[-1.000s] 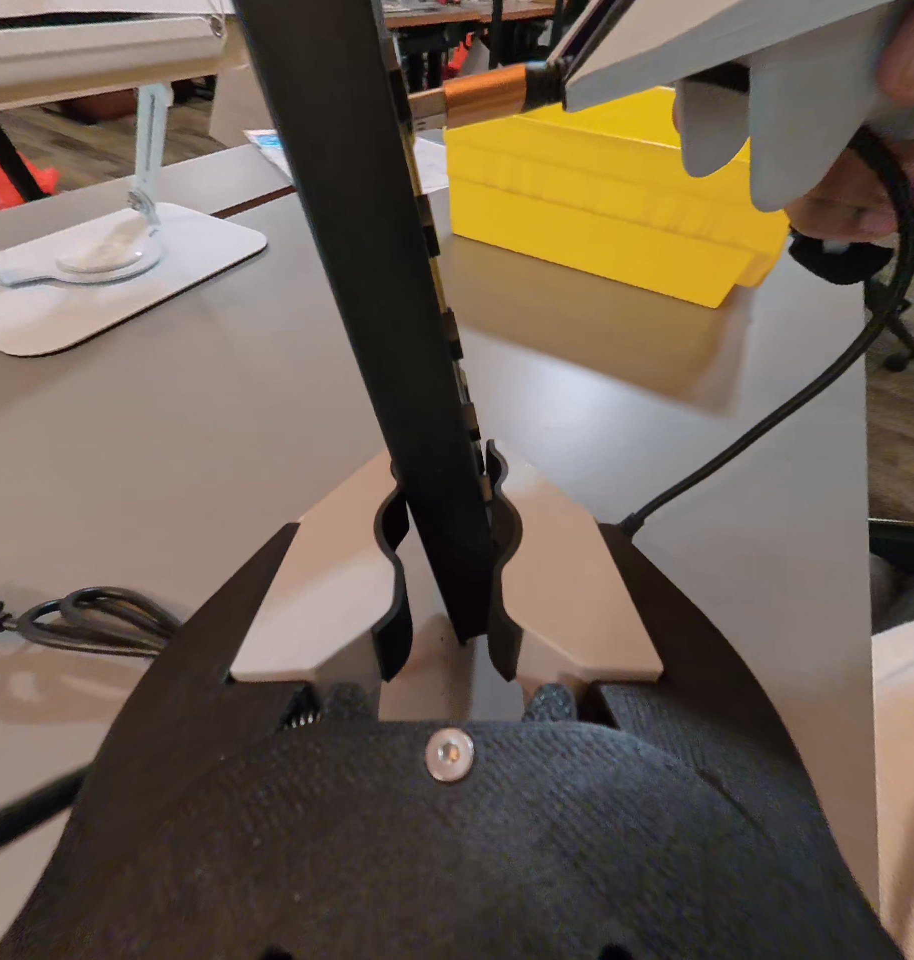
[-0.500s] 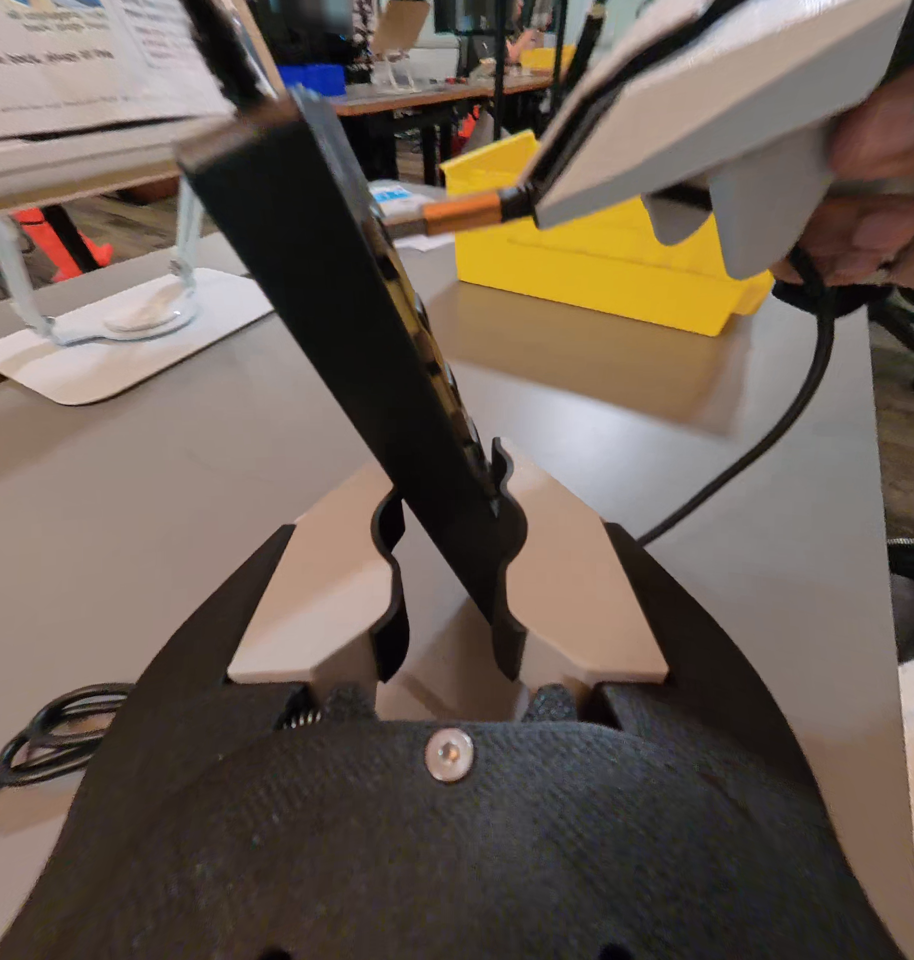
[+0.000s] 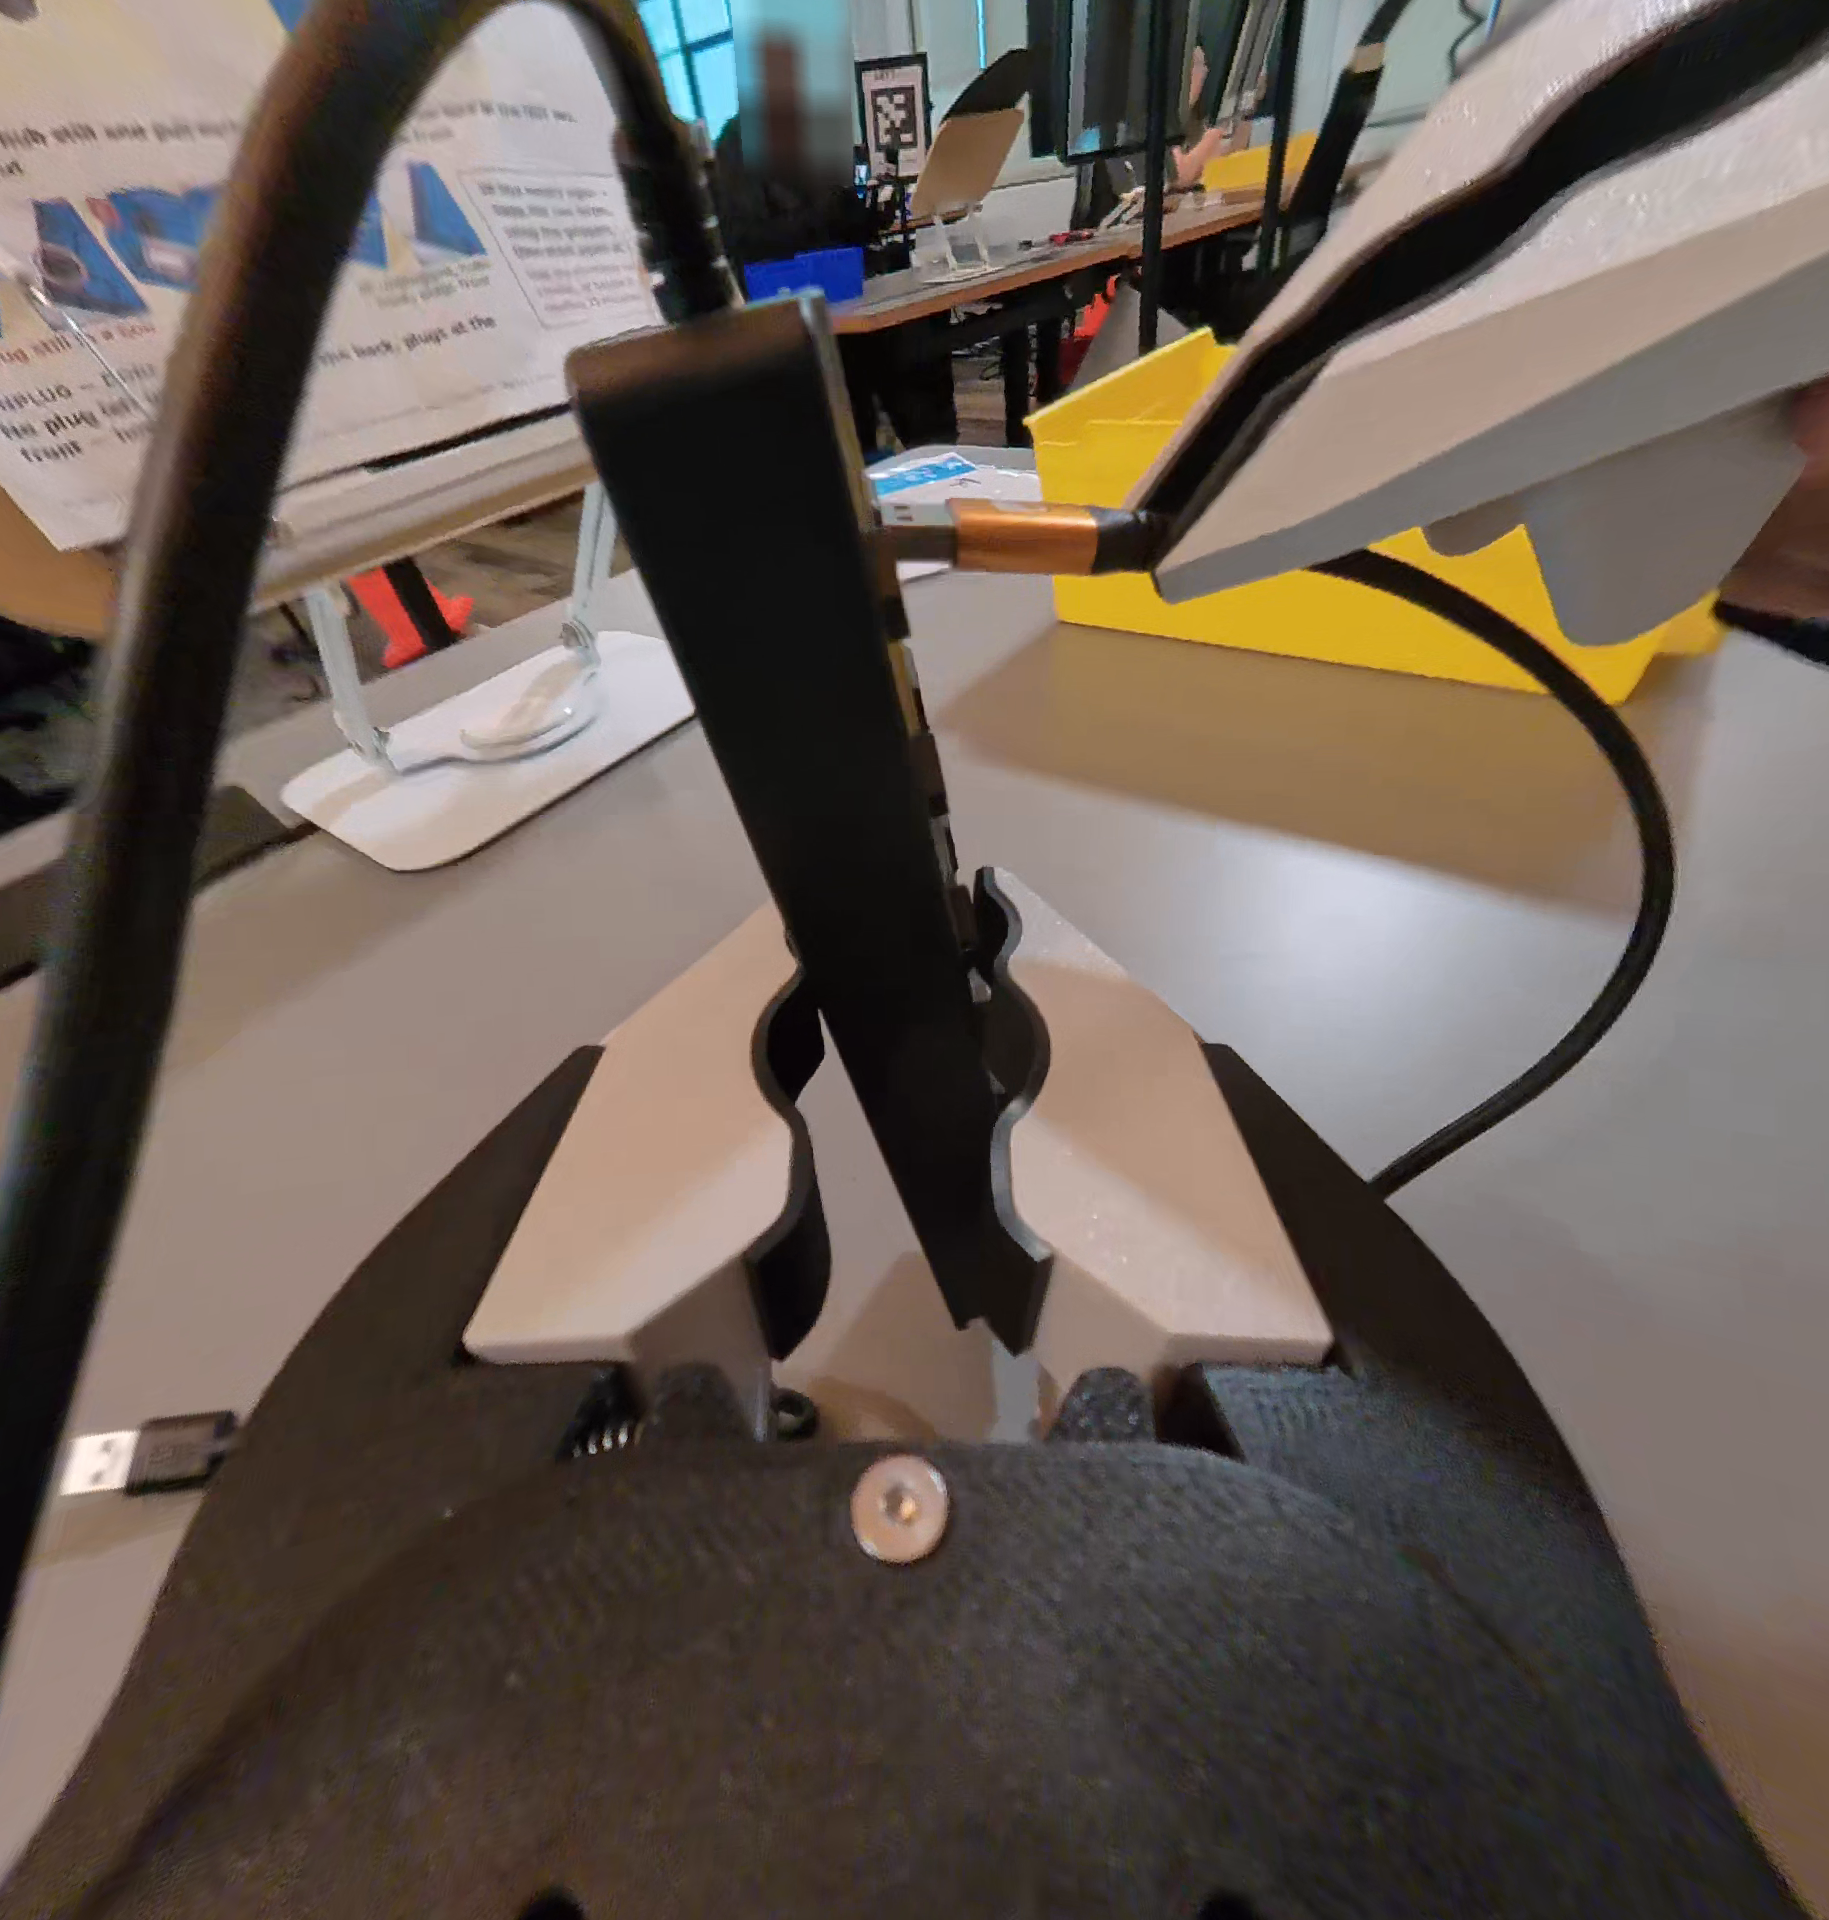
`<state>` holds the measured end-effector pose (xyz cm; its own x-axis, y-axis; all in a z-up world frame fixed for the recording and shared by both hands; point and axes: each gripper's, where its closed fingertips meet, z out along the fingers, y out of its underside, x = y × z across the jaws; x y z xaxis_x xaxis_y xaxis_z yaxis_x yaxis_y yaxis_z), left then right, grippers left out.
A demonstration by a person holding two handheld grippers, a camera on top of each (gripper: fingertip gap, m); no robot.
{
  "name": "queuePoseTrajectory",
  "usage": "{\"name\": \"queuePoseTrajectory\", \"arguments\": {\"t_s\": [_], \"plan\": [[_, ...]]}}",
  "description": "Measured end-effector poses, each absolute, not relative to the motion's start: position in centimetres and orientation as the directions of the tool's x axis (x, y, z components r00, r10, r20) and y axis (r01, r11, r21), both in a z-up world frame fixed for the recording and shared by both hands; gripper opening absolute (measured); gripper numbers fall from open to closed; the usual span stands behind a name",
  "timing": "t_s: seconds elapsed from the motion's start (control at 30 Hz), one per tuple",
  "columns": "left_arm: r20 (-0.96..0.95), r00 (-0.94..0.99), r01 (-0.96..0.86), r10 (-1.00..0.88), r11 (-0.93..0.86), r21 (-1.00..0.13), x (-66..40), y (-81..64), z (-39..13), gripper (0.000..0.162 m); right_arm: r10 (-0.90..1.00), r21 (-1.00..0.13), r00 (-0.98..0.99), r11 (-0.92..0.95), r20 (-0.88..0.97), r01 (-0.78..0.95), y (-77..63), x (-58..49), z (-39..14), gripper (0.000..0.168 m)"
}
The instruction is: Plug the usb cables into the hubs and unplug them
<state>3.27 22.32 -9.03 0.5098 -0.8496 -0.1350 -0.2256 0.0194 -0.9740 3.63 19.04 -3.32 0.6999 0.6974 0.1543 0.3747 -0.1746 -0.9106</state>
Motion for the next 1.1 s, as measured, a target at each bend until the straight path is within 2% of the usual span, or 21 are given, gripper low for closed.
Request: {"name": "queuePoseTrajectory", "arguments": {"t_s": [0.13, 0.33, 0.5, 0.7, 0.77, 0.9, 1.0, 1.1], "plan": [[-0.239, 0.512, -0.275, -0.825, 0.106, -0.956, 3.2, 22.4, -8.7, 0.026, 0.709, -0.909, 0.689, -0.177, 0.148, 0.378, 18.8, 3.7, -3.1, 0.005], [-0.31, 0.5, -0.347, -0.809, 0.141, -0.927, 3.0, 22.4, -9.0, 0.027, 0.724, -0.937, 0.676, -0.125, 0.138, 0.326, 18.5, 3.5, -2.1, 0.005], [-0.289, 0.476, -0.334, -0.831, 0.133, -0.933, 3.4, 21.9, -9.1, 0.027, 0.745, -0.946, 0.663, -0.16, 0.071, 0.281, 18.5, 3.6, -2.3, 0.005], [-0.296, 0.48, -0.349, -0.826, 0.129, -0.928, 3.3, 22.0, -9.2, 0.028, 0.736, -0.944, 0.67, -0.142, 0.1, 0.297, 18.7, 3.7, -2.5, 0.005], [-0.239, 0.477, -0.319, -0.846, 0.087, -0.944, 3.4, 21.9, -9.3, 0.028, 0.733, -0.947, 0.673, -0.137, 0.1, 0.29, 18.8, 3.6, -2.5, 0.005], [0.034, 0.487, -0.157, -0.873, -0.126, -0.98, 3.3, 22.3, -9.1, 0.021, 0.743, -0.952, 0.665, -0.141, 0.079, 0.271, 18.9, 3.0, -2.7, 0.007], [0.122, 0.49, -0.097, -0.863, -0.193, -0.976, 2.7, 23.0, -8.8, 0.02, 0.743, -0.945, 0.665, -0.158, 0.077, 0.285, 18.9, 2.6, -3.3, 0.02], [0.182, 0.471, -0.066, -0.863, -0.241, -0.968, 2.8, 22.9, -8.8, 0.021, 0.736, -0.934, 0.667, -0.148, 0.116, 0.326, 19.1, 2.5, -3.9, 0.023]]}}
